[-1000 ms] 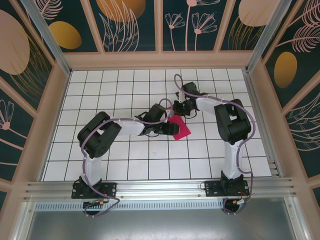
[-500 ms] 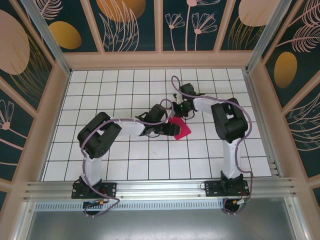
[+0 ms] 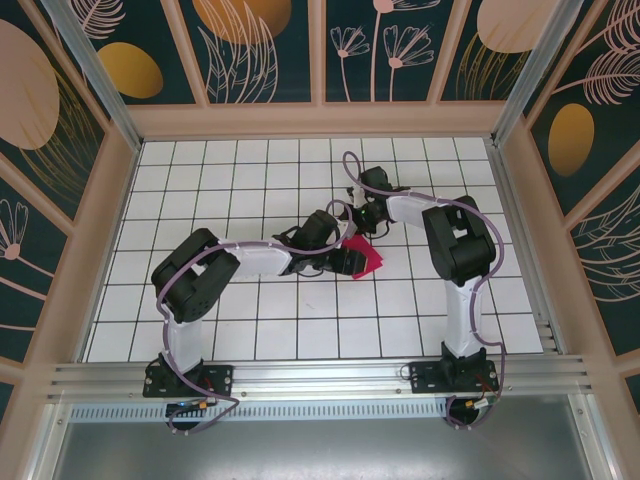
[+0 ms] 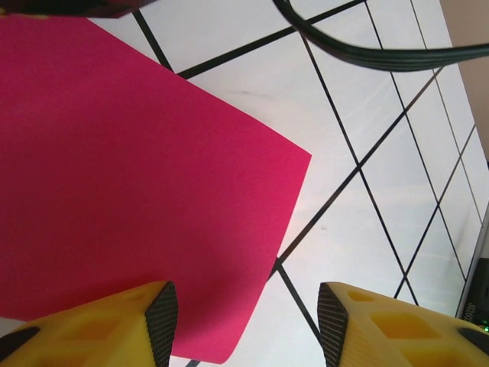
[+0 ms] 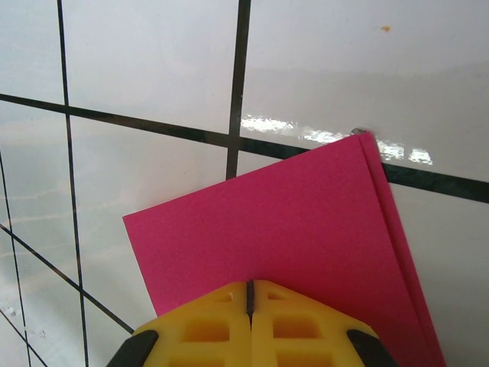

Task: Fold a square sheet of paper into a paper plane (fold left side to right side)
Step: First fold the square sheet of paper in half at the center of the table.

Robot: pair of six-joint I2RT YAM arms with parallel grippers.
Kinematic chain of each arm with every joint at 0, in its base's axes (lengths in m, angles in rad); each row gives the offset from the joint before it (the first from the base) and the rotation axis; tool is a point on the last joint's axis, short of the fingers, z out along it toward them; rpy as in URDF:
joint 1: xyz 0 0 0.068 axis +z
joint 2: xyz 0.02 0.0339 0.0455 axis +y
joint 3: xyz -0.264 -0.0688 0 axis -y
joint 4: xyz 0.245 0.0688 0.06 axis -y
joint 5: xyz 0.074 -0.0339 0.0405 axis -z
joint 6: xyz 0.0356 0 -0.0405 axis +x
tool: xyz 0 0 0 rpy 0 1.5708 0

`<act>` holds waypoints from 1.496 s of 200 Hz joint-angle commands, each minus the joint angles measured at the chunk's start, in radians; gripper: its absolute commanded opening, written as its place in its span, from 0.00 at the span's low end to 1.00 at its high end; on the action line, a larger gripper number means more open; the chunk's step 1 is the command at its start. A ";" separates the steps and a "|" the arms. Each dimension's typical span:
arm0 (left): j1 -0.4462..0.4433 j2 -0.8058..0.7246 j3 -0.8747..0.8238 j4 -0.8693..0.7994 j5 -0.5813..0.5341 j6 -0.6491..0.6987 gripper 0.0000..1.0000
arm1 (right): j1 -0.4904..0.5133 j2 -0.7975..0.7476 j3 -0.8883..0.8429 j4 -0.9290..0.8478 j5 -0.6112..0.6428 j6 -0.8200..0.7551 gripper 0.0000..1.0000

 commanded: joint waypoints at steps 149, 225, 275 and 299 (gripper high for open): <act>-0.084 0.046 0.018 -0.097 -0.024 0.090 0.54 | -0.001 0.049 -0.030 -0.054 0.057 0.019 0.06; -0.121 0.007 -0.038 -0.073 -0.009 0.064 0.55 | -0.001 0.055 -0.037 -0.044 0.054 0.025 0.06; -0.121 -0.016 -0.078 -0.040 0.013 0.045 0.56 | 0.001 0.050 -0.047 -0.033 0.046 0.030 0.06; -0.120 -0.037 -0.094 -0.023 0.024 0.042 0.57 | 0.001 0.043 -0.058 -0.018 0.030 0.038 0.07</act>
